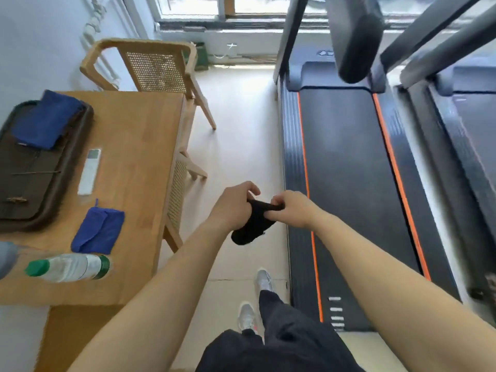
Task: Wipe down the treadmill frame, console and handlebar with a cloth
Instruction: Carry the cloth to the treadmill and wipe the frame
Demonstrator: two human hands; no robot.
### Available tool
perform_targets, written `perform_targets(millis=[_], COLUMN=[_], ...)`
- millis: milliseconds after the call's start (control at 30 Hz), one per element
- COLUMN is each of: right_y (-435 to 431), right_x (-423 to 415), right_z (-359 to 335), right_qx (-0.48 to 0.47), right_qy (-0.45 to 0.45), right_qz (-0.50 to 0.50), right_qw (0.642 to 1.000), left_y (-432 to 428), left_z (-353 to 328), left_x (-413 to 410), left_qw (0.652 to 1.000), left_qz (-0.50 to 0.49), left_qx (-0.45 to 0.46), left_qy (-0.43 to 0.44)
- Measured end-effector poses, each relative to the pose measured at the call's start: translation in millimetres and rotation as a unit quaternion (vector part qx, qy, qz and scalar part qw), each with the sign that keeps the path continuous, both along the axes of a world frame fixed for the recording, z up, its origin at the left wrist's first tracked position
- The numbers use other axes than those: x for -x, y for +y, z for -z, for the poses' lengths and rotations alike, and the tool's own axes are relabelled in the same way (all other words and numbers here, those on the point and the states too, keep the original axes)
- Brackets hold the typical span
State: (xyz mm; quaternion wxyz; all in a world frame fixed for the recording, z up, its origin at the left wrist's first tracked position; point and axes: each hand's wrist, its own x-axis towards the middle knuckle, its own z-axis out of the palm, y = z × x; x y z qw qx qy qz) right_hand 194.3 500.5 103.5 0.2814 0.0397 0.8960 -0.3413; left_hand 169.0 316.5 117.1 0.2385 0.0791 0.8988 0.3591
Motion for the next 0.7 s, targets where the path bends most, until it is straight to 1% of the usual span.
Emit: perform_targets(millis=[100,167,267,400,600,700], right_y=[22.6,36.3,58.8,95.5,155.1,191.2], right_x=[-42.6,-67.9,-101.7,-141.0,-190.1,-216.7], right_z=[0.8,1.5,1.9,-3.6,-13.1,-16.9], right_qx=[-0.055,-0.082,-0.117,-0.097,-0.15,-0.179], right_qy=[-0.006,-0.003,0.013,0.006,-0.027,-0.022], right_qz=[0.025,0.048,0.088,0.177,0.219,0.245], right_qw=[0.998,0.996,0.989,0.98,0.964,0.952], left_y=[28.8,47.3,72.8,107.0,169.0,204.4], left_z=[0.5,-1.5,-5.2,-9.4,-17.7,-22.3], left_x=[-17.5,-29.1,-46.2,-64.9,-97.0,-116.0], left_qw=[0.994,0.987,0.981,0.98,0.959,0.945], left_qz=[0.082,0.122,0.146,0.166,0.231,0.262], left_qx=[0.064,0.092,0.101,0.089,0.121,0.147], left_qy=[0.032,0.05,0.075,0.069,0.109,0.13])
